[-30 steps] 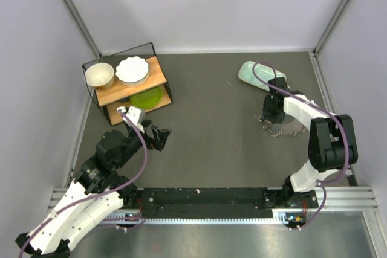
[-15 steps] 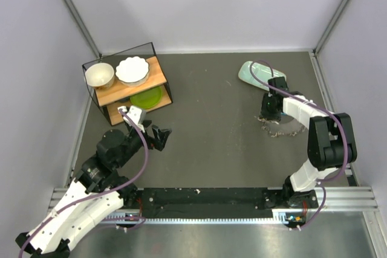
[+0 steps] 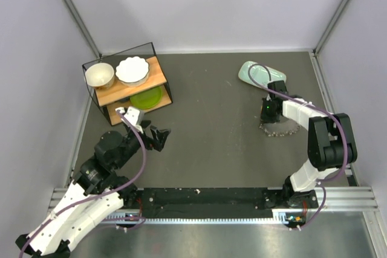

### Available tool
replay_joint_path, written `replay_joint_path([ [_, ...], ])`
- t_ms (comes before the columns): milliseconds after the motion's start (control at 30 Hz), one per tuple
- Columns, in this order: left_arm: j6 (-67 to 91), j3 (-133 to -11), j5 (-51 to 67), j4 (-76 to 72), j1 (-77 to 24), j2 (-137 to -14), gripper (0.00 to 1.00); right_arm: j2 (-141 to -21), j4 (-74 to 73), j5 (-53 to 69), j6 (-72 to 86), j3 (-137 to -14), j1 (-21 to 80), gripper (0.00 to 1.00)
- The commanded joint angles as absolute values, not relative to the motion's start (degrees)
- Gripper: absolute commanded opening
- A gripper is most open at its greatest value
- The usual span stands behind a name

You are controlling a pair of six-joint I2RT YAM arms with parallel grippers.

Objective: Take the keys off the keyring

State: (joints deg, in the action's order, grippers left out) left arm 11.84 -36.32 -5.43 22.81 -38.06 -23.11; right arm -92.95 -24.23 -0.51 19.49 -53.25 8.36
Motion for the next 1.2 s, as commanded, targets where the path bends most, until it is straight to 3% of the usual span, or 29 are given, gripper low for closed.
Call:
replay_joint_path([
  [0,11.8,-36.5,-5.7,21.4,-38.3,-22.1,0.91,-90.3,-22.9,3.8,15.9,-53.0,11.1,0.00],
  [167,14.1,-36.4,-6.7,21.4,-38.3,-21.6,0.91,-87.5,-22.9,4.5,12.8,-53.2,20.5,0.00],
  [300,18.3,-35.9,-8.9,22.7,-38.3,-22.5,0.91,-85.5,-22.3,3.5,10.7,-52.0,33.9,0.00],
  [467,27.1,-38.7,-11.0,28.8,-38.2,-31.3,0.87,-80.5,-19.9,-2.8,6.9,-47.6,45.2,0.00],
  [633,32.9,-38.8,-6.1,28.2,-38.1,-37.0,0.86,-72.9,-13.0,3.2,11.7,-39.5,46.8,0.00],
  [833,37.3,-37.1,3.7,17.7,-38.1,-42.5,0.86,-59.3,-0.2,10.7,16.1,-27.3,48.0,0.00],
  [1167,35.2,-36.9,18.7,-1.8,-38.1,-56.8,0.86,-55.8,5.0,15.6,16.3,-22.0,48.1,0.00],
])
